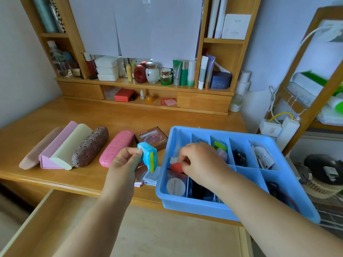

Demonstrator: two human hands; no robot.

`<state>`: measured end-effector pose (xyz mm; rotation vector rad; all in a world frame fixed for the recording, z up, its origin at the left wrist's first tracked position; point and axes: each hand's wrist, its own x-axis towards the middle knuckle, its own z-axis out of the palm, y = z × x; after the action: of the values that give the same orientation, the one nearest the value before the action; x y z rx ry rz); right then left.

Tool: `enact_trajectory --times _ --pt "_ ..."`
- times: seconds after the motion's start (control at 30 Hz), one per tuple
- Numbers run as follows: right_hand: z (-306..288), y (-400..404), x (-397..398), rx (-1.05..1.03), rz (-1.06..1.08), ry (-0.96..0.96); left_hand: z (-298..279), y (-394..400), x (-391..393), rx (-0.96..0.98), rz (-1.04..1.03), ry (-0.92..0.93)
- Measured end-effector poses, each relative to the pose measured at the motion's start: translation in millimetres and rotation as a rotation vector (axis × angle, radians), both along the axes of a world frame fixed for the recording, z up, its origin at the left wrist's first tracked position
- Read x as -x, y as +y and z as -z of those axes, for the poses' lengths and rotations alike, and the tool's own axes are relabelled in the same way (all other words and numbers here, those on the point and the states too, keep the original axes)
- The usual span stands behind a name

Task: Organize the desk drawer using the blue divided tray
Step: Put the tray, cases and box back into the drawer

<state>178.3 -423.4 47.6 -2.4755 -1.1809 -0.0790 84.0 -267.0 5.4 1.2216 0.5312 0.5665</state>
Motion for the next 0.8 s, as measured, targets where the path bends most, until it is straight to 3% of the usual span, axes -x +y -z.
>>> enact_trajectory --times 0.1,0.23,0.5,0.7,0.8 --pt "4.8 8.4 2.5 0.111 -0.030 -0.109 1.6 -0.9 3.9 -0.011 0.011 0.008" --pt "2.9 7.7 0.9 0.094 0.003 -0.186 3.7 -2.6 6.0 -0.052 0.020 0.007" --pt "17.4 17.0 -4.9 0.184 -0.014 0.028 5.1 -3.4 5.1 -0.041 0.049 -0.012" --pt "10.9 29.2 0.2 0.361 -0.024 -0.239 5.3 -6.0 6.0 -0.092 0.051 0.048" --pt "12.2 31.7 0.6 0.415 -0.005 -0.271 4.8 -8.5 7.2 -0.107 0.064 0.035"
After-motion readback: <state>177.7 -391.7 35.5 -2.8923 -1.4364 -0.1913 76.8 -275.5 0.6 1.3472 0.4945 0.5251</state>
